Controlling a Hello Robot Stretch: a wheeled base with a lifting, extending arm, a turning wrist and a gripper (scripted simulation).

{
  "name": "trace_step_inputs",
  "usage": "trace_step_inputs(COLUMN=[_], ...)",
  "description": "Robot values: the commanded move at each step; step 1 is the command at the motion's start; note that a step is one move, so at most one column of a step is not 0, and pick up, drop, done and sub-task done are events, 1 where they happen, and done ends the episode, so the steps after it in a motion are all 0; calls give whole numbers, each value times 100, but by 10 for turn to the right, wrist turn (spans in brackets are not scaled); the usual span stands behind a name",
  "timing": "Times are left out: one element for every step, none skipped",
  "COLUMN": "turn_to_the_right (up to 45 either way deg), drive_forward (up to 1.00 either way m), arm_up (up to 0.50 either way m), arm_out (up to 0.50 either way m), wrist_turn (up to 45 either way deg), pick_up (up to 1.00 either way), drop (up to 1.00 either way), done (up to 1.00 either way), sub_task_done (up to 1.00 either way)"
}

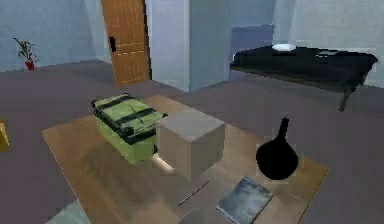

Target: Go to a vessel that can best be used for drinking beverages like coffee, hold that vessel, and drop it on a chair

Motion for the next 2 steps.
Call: trace_step_inputs(turn_to_the_right=[450,270], drive_forward=[0,0], arm_up=[0,0], arm_out=[0,0], wrist_turn=[0,0], pick_up=[0,0], drop=[0,0], done=[0,0], sub_task_done=[0,0])
